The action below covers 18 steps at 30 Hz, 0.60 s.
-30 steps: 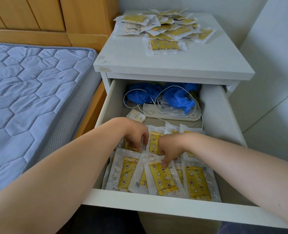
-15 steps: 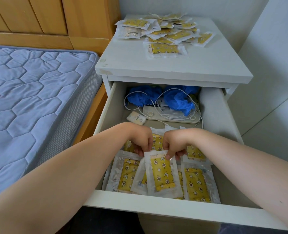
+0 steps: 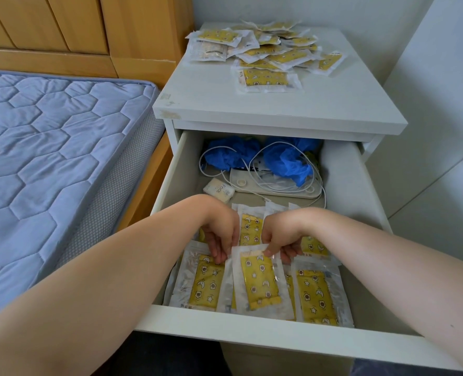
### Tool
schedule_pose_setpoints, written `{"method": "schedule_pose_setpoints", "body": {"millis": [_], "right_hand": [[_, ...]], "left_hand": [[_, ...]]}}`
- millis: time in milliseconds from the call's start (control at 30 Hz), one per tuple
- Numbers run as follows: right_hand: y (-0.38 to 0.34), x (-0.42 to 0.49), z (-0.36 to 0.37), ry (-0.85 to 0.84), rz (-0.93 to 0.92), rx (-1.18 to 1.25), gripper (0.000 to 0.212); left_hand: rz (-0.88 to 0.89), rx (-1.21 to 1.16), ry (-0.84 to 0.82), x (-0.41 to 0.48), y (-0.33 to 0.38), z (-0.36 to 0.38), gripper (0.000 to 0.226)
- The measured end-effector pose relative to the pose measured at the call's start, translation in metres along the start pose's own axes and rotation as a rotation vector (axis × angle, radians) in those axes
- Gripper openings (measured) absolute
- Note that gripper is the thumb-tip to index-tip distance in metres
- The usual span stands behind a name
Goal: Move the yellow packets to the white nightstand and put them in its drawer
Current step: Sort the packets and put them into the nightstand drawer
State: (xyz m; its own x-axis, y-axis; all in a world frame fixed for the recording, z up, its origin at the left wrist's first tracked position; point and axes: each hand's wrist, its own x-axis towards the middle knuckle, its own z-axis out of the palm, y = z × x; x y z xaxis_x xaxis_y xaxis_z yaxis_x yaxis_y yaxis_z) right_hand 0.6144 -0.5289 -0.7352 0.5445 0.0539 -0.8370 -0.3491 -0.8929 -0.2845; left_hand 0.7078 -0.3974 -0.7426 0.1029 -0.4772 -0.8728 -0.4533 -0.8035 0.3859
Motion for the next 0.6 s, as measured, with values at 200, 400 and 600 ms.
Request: {"method": "schedule_pose_setpoints", "body": {"millis": [200, 400, 600], "right_hand": [[-0.011, -0.002, 0.011, 0.030, -0.013, -0.272, 0.042], [-0.014, -0.007, 0.008, 0.264, -0.136, -0.424, 0.042], [-0.015, 0.004, 0.015, 0.197, -0.198, -0.255, 0.028]], "left_hand": [[-0.017, -0.018, -0.030, -0.003, 0.001, 0.000, 0.012], [-0.016, -0.047, -0.047, -0.003, 0.003, -0.001, 0.035], [-0.002, 0.006, -0.017, -0.001, 0.003, 0.001, 0.016]]}}
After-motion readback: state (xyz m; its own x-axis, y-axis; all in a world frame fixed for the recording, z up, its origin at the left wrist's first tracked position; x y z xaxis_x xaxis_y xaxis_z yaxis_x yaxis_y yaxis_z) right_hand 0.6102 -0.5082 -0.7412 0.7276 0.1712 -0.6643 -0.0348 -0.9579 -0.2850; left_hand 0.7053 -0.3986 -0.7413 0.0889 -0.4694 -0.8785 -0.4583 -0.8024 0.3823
